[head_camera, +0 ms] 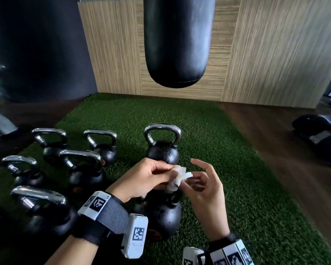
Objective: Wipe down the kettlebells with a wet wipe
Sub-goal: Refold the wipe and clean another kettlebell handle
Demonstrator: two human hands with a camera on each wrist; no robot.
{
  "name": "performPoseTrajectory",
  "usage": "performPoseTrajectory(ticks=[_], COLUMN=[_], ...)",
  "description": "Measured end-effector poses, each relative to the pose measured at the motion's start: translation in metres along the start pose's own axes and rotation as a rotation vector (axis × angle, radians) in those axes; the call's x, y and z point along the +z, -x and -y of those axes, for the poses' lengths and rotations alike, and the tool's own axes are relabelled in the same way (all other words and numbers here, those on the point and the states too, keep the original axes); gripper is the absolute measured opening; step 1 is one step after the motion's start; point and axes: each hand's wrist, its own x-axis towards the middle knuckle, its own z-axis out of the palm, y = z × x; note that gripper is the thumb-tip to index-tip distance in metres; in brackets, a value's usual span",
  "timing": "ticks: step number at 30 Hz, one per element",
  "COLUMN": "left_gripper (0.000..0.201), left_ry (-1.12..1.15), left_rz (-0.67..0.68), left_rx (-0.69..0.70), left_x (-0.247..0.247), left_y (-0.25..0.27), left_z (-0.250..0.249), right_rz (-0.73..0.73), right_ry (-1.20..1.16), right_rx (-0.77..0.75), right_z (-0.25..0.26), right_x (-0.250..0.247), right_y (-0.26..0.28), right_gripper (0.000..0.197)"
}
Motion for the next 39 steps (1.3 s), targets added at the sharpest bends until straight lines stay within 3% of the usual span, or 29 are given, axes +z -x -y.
performPoseTrajectory(ticks=[3,6,9,11,13,15,17,21,24,28,31,36,39], left_gripper=[0.022,0.022,0.027,0.030,0.033,0.035,0.036,0.037,0.041,0.040,0.043,0.038,0.036], left_ry=[0.114,0.212,-0.188,-0.419,-0.527,-0.607,-0.674,-0.770,-0.722,-0.670,-0.756,-0.483,-0.453], left_rz=[0.009,0.004,-0.280,-0.466,-0.465,-0.383,-0.306,-0.198,-0.195,-0.334,-0.291,-0.416,-0.434], left_rx=[-0.051,-0.063,-0.009,0.021,0.034,0.023,0.027,0.078,0.052,-0.031,-0.024,-0.096,-0.183], left_x=[-0.002,-0.005,-0.017,-0.024,-0.027,-0.024,-0.018,-0.009,-0.019,-0.033,-0.033,-0.038,-0.046], left_y=[-0.003,-0.005,-0.006,-0.007,-0.010,-0.012,-0.013,-0.012,-0.007,0.004,0.006,0.012,0.018], left_z=[0.006,0.012,0.028,0.037,0.044,0.051,0.056,0.063,0.070,0.082,0.088,0.101,0.109], right_rz=[-0.064,-0.026,-0.035,-0.010,0.125,0.211,0.215,0.171,0.163,0.218,0.226,0.211,0.220], right_ry=[0.004,-0.015,0.051,0.077,0.026,-0.078,-0.042,0.298,0.345,0.374,0.393,0.359,0.384], right_rx=[-0.008,0.037,0.159,0.342,0.543,0.653,0.622,0.489,0.461,0.472,0.484,0.481,0.471], right_z=[-0.006,-0.020,-0.053,-0.079,-0.101,-0.117,-0.124,-0.120,-0.117,-0.119,-0.119,-0.118,-0.115], right_x=[0.005,0.007,-0.001,-0.007,-0.003,0.008,0.021,0.032,0.030,0.026,0.025,0.026,0.027], right_y=[0.000,0.001,0.003,0.005,0.008,0.012,0.017,0.023,0.023,0.018,0.019,0.020,0.021], right_gripper=[0.064,0.073,0.073,0.075,0.079,0.073,0.057,0.020,0.019,0.019,0.021,0.024,0.018])
